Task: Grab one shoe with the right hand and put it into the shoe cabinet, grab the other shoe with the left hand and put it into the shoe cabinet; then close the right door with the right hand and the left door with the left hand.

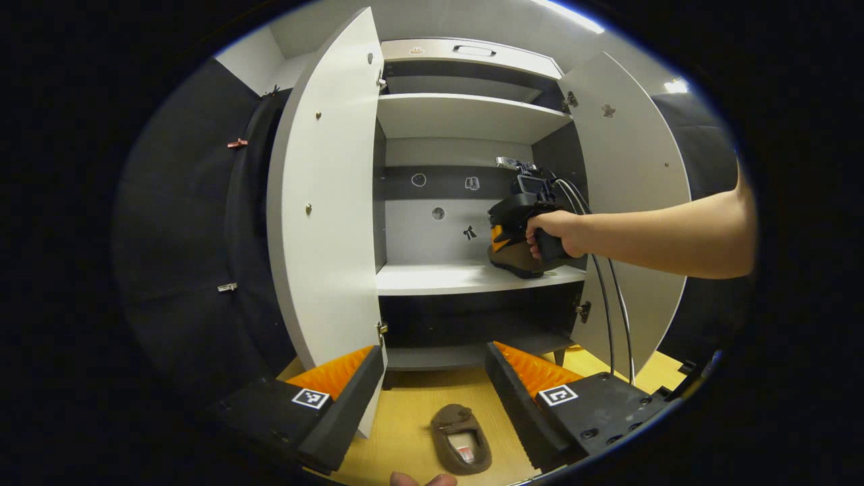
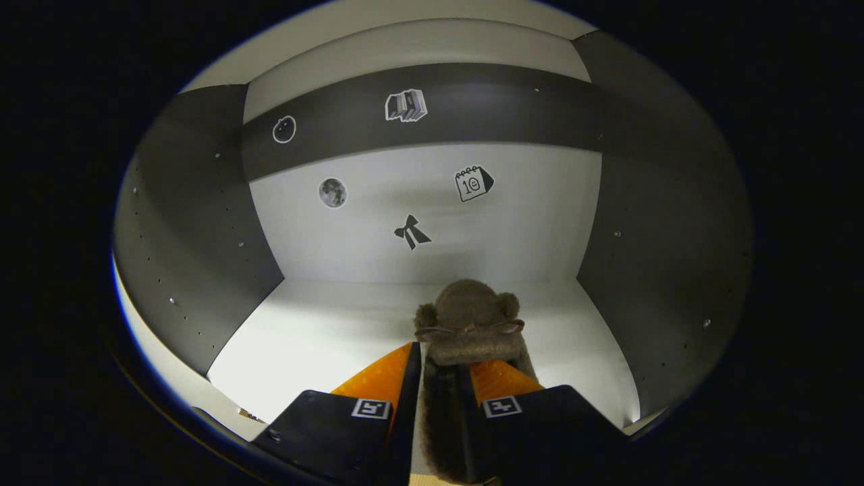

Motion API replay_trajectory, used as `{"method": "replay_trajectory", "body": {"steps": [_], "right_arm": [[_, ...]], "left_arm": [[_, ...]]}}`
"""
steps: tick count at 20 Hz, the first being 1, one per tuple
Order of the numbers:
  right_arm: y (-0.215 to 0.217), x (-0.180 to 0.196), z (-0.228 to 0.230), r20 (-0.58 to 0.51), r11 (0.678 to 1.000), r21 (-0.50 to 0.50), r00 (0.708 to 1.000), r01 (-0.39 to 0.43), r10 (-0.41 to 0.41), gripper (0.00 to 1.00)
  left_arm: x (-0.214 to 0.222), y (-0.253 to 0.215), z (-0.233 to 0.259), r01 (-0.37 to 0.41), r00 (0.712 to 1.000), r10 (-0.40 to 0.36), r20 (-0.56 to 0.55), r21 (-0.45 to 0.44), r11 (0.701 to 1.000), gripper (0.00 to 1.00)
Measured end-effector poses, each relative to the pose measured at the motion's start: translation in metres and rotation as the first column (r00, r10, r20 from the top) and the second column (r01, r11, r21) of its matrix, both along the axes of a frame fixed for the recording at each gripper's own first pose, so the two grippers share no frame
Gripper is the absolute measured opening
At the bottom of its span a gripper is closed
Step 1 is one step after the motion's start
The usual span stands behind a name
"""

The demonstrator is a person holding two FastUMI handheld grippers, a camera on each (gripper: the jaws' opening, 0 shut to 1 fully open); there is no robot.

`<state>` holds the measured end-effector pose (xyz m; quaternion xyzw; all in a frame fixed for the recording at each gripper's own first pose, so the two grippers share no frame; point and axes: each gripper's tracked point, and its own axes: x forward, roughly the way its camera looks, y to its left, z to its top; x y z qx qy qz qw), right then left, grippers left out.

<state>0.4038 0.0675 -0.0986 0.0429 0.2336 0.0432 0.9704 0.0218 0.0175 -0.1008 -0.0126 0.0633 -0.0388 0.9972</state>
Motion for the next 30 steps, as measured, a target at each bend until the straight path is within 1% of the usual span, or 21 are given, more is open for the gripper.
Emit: {"method": "replay_trajectory", "body": {"steps": [1, 2, 3, 4, 6, 8, 11, 14, 17, 20, 23, 25, 26, 27, 28, 30], "right_arm": [[0.004, -0.008, 0.002, 0.002, 1.000, 0.008, 1.000, -0.022, 0.022, 0.45], [0.004, -0.015, 0.007, 0.009, 1.000, 0.017, 1.000, -0.025, 0.025, 0.54], [0.004, -0.022, 0.015, 0.026, 0.999, 0.039, 0.999, -0.028, 0.027, 0.69], [0.005, -0.031, 0.022, 0.039, 0.998, 0.062, 0.999, -0.032, 0.030, 0.73], [0.001, -0.049, 0.039, 0.075, 0.995, 0.090, 0.997, -0.036, 0.029, 0.99], [-0.006, -0.067, 0.058, 0.131, 0.994, 0.108, 0.991, -0.026, 0.011, 0.99], [-0.009, -0.100, 0.088, 0.220, 0.988, 0.151, 0.975, -0.023, -0.011, 0.98], [-0.011, -0.142, 0.109, 0.290, 0.989, 0.147, 0.957, -0.021, -0.022, 0.98], [-0.016, -0.185, 0.124, 0.367, 0.993, 0.116, 0.930, -0.020, -0.025, 0.98], [-0.020, -0.226, 0.126, 0.401, 0.995, 0.098, 0.916, -0.017, -0.024, 0.98], [-0.026, -0.266, 0.116, 0.411, 0.996, 0.083, 0.911, -0.010, -0.025, 0.98], [-0.030, -0.288, 0.110, 0.414, 0.996, 0.087, 0.910, 0.004, -0.039, 0.98], [-0.035, -0.297, 0.107, 0.415, 0.996, 0.083, 0.908, 0.019, -0.051, 1.00], [-0.039, -0.304, 0.105, 0.421, 0.997, 0.073, 0.905, 0.030, -0.059, 0.98], [-0.042, -0.310, 0.104, 0.425, 0.997, 0.065, 0.903, 0.036, -0.060, 0.98], [-0.046, -0.323, 0.097, 0.409, 0.997, 0.066, 0.910, 0.042, -0.065, 0.98]], "left_arm": [[0.000, -0.004, 0.001, 0.007, 1.000, -0.007, 0.000, -0.004, 1.000, 0.96], [-0.001, -0.007, 0.003, 0.016, 1.000, -0.016, 0.005, -0.006, 1.000, 0.96], [-0.001, -0.011, 0.005, 0.025, 1.000, -0.025, 0.010, -0.008, 1.000, 0.96], [-0.002, -0.014, 0.005, 0.034, 0.999, -0.034, 0.011, -0.012, 0.999, 0.96], [-0.001, -0.021, 0.002, 0.048, 0.999, -0.048, -0.003, -0.019, 0.999, 0.96], [-0.001, -0.026, -0.003, 0.059, 0.998, -0.060, -0.019, -0.030, 0.998, 0.96], [-0.001, -0.028, -0.012, 0.063, 0.997, -0.065, -0.043, -0.044, 0.997, 0.97], [0.000, -0.026, -0.028, 0.059, 0.995, -0.061, -0.073, -0.035, 0.998, 0.97], [0.000, -0.023, -0.059, 0.059, 0.989, -0.063, -0.137, -0.031, 0.998, 0.97], [-0.003, -0.024, -0.100, 0.069, 0.970, -0.077, -0.231, -0.042, 0.997, 0.97], [-0.009, -0.024, -0.140, 0.072, 0.949, -0.086, -0.303, -0.055, 0.996, 0.98], [-0.015, -0.021, -0.170, 0.071, 0.929, -0.088, -0.359, -0.061, 0.996, 0.98], [-0.017, -0.019, -0.184, 0.066, 0.918, -0.087, -0.387, -0.067, 0.996, 0.98], [-0.019, -0.017, -0.200, 0.056, 0.905, -0.082, -0.417, -0.074, 0.996, 0.98], [-0.021, -0.016, -0.214, 0.045, 0.892, -0.077, -0.446, -0.083, 0.996, 0.98], [-0.018, -0.013, -0.239, 0.021, 0.874, -0.067, -0.482, -0.099, 0.995, 0.98]]}}
